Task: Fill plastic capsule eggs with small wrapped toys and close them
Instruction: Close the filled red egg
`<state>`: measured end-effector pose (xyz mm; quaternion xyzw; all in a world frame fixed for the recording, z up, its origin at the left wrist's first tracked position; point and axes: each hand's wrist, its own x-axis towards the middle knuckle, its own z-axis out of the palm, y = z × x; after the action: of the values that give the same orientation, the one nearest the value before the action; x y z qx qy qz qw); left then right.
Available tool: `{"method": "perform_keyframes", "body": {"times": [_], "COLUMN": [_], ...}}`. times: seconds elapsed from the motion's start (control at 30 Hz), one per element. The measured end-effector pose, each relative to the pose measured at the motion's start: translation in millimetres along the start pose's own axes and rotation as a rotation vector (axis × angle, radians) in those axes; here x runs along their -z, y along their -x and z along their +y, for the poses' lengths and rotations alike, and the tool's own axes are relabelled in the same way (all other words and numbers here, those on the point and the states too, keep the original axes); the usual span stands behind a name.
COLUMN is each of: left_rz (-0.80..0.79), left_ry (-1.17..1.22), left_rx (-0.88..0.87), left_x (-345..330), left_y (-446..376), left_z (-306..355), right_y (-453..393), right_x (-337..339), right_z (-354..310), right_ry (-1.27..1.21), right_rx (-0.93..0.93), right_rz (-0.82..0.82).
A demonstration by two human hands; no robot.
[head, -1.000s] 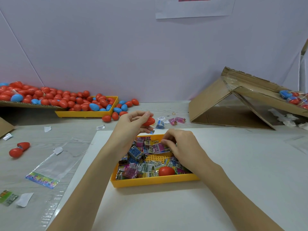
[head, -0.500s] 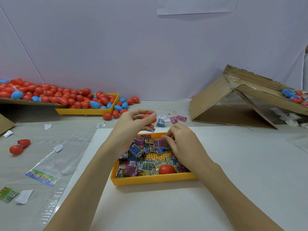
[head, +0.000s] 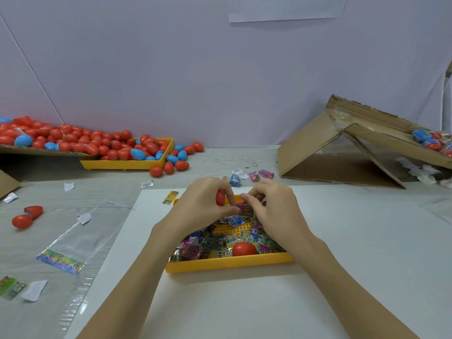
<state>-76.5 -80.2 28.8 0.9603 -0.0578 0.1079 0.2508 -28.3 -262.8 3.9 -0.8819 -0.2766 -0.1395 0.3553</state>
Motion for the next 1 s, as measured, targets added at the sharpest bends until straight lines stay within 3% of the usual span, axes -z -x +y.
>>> {"method": "perform_keyframes", "body": {"times": [0.17,0.33,0.63,0.8,0.93,1.0], "left_rz": [-0.01,-0.062,0.046,0.007,-0.133,-0.154], "left_ry": [-0.033,-0.033,0.012,0.112,0.565,0.712], "left_rx": [-0.026,-0.054,-0.079,-0.058,0.14,0.151], "left_x": [3.0,5.9,5.1,12.5,19.7,20.1], "left_y": [-1.5,-0.5,-3.9,-1.6,1.0,2.3], "left_z": [-1.8,-5.4,-6.5,-6.9,-4.1,-1.5], "right_y": [1.3,2.0,1.4,1.1,-1.3,-3.0], "right_x": [2.7,8.2,7.8,11.1,16.9,21.8], "right_z": [-3.7,-5.2,-4.2,-6.3,-6.3,-4.2], "right_ry": [-0.07,-0.082,-0.103,-0.346,-0.616,-0.756], "right_rx": [0.028,0.082,0.067,-0.035,-0.176,-0.249], "right_rz": [-0.02,-0.159,-0.058,-0.12,-0.091,-0.051]}}
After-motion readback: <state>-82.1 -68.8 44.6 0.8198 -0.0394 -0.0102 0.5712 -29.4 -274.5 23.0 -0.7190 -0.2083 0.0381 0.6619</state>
